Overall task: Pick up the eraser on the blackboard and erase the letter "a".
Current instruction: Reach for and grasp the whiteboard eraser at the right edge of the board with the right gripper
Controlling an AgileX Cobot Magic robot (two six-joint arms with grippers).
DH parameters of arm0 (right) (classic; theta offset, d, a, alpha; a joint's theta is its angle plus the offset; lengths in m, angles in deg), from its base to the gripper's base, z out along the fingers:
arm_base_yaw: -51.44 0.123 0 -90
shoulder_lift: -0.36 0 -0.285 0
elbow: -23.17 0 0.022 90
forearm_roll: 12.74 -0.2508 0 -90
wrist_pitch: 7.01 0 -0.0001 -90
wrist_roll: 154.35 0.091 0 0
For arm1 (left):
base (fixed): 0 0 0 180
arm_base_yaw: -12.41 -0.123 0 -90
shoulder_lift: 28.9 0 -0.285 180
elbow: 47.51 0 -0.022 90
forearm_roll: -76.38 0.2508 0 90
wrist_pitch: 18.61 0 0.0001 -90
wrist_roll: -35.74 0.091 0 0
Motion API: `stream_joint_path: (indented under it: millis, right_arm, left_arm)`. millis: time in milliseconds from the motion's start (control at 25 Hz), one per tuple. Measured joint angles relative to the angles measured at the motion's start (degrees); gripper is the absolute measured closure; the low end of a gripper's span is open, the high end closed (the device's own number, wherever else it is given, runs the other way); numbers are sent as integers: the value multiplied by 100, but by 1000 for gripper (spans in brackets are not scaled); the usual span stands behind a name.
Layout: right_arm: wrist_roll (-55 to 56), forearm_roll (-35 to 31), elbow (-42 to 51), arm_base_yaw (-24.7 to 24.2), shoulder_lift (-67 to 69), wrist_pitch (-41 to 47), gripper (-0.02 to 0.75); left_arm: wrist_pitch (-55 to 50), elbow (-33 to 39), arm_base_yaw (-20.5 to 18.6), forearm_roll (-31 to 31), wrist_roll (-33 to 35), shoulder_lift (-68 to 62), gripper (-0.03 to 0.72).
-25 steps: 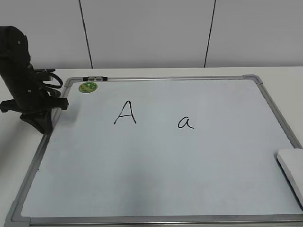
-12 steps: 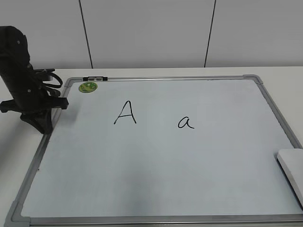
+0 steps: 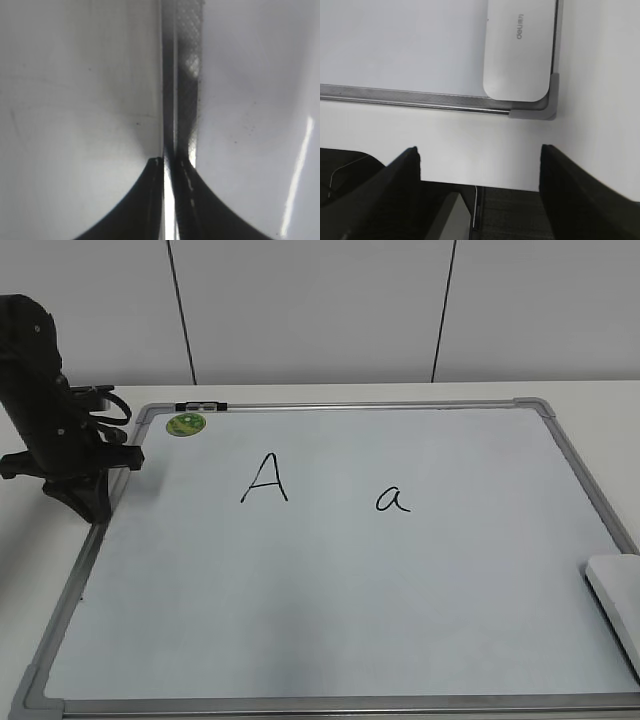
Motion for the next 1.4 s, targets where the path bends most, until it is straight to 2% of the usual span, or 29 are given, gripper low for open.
stream_joint_path:
  millis: [320, 600, 720, 1160, 1400]
  right_arm:
    - [0, 523, -10, 0, 928, -329, 188]
    - [0, 545, -405, 0, 1672, -747, 84]
    - [0, 534, -599, 0, 2033, -922, 67]
    - [0, 324, -722, 0, 3402, -1447, 65]
    - [304, 482, -1202, 0, 4079, -1312, 65]
  left_arm:
    - [0, 0, 0, 0, 0, 0, 645]
    - [0, 0, 0, -33, 0, 0, 644]
    - [0, 0, 0, -41, 0, 0, 644]
    - [0, 0, -4, -102, 0, 0, 644]
    - [0, 0, -13, -121, 0, 0, 644]
